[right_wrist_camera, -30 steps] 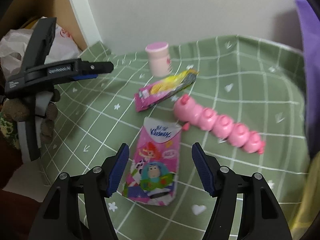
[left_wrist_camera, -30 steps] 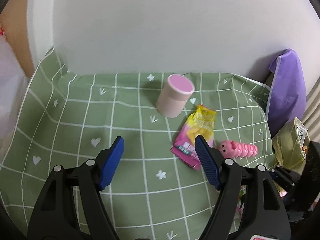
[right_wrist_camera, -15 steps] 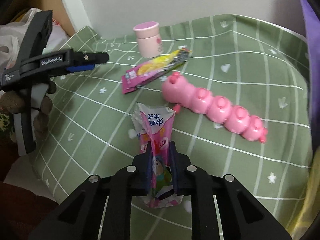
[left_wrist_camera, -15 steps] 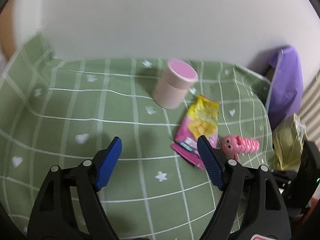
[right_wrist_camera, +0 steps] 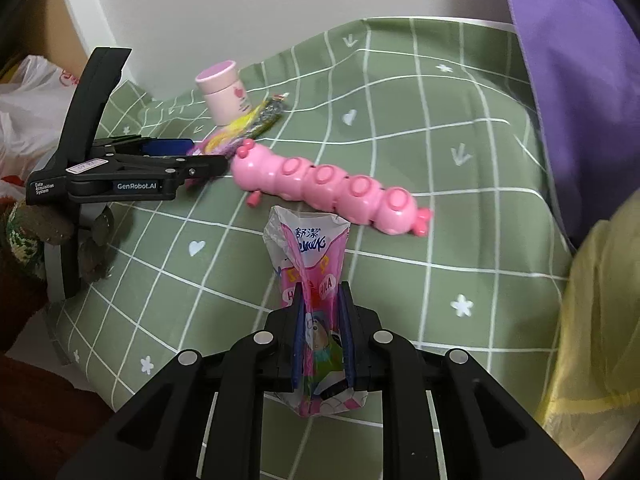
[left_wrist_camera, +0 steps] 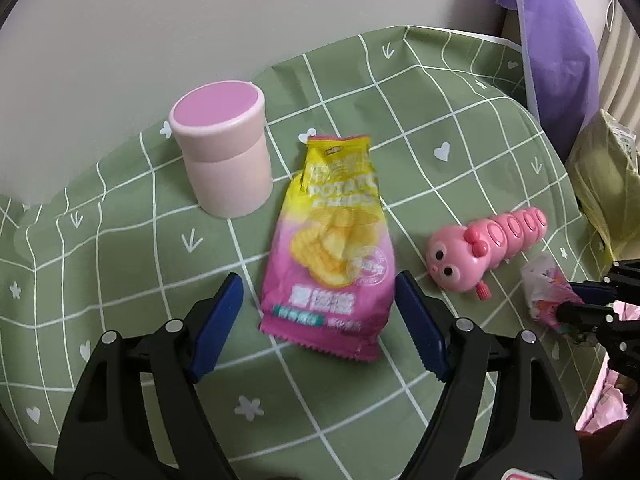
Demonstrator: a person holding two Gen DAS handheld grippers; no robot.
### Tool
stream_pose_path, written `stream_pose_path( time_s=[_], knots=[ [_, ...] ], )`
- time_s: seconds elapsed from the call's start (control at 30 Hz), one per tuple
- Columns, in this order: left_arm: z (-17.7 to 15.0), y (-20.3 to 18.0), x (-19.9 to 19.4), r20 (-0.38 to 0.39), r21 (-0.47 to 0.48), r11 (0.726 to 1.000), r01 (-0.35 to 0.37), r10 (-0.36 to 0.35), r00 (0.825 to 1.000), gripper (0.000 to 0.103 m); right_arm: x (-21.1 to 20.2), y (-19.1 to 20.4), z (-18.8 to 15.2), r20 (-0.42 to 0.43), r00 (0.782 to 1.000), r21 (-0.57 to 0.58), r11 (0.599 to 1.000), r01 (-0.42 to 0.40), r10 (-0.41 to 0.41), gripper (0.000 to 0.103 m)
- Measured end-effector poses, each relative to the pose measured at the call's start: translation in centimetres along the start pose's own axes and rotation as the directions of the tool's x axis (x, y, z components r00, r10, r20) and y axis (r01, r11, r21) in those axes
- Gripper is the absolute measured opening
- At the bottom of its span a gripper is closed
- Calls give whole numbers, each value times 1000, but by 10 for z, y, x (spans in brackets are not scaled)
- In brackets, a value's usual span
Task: Collect trash
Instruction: 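Grasp the pink juice pouch with the right gripper while the left gripper grasps the potato chip bag, then carry the chip bag and juice pouch over the trash bag and open both grippers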
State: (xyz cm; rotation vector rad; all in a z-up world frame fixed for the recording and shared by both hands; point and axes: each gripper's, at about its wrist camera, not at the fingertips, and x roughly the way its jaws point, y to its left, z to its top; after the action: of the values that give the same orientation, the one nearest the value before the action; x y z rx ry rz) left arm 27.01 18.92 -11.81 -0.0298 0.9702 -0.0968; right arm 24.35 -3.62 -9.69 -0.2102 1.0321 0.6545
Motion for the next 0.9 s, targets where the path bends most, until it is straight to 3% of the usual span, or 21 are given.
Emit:
stream_pose_path(
  time_s=[0.2, 0.3, 0.6, 0.9],
  knots=[
    [6, 4, 1, -12, -26, 999, -43, 43, 999, 52, -3, -3, -3, 14, 1000, 4, 1000, 11, -11, 16],
    [5, 10, -5, -5, -54, 999, -8, 7, 1000, 52, -5, -2, -5, 23, 1000, 3, 1000, 10, -10, 16],
    [-8, 15, -49, 68, -108, 994, 20, -13, 998, 51, -17, 1, -7, 83, 996, -5, 1000, 19, -19, 16],
    [-8, -2, -78, 108, -80, 996, 49, -40, 993, 51, -34, -2, -12, 145, 989, 12, 999, 33, -35, 16]
  ],
)
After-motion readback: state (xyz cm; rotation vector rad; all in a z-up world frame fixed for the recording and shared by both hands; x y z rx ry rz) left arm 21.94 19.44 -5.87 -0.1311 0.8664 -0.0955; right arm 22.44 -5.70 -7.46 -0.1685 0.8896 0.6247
